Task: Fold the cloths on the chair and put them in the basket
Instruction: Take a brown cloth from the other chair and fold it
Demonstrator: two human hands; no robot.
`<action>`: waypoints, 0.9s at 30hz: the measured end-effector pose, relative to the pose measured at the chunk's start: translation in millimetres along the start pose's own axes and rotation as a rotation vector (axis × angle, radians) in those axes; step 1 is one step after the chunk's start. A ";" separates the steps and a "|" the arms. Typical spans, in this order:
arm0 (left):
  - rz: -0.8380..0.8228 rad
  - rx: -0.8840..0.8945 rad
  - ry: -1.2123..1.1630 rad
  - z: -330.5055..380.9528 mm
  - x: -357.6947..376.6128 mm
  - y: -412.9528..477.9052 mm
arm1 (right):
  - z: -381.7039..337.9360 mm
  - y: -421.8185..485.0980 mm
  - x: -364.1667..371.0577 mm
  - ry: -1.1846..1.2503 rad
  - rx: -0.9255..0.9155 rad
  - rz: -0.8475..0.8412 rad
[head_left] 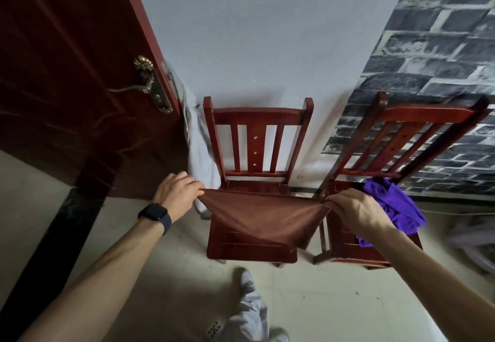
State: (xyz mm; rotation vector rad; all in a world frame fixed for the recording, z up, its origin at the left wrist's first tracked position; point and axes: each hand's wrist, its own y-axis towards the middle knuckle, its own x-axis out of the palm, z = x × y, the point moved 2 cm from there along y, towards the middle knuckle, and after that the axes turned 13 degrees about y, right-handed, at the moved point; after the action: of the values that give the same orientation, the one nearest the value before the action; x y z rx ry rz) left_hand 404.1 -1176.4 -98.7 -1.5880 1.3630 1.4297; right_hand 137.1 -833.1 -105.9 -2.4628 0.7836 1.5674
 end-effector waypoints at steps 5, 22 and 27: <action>-0.070 0.013 0.017 -3.3 16.9 27.2 | 10.8 36.4 15.2 -0.091 0.076 -0.098; -0.084 -0.007 0.032 -11.9 91.1 49.2 | 44.5 79.2 80.3 -0.193 0.227 -0.044; -0.259 -0.008 -0.015 22.5 135.8 -1.2 | 54.9 25.4 142.0 -0.173 0.264 -0.128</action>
State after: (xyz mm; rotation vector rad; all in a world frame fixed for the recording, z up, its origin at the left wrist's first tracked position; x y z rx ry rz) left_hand 383.2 -1195.2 -233.4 -1.6861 1.0980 1.2882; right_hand 127.2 -886.0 -250.6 -2.1169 0.7360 1.4990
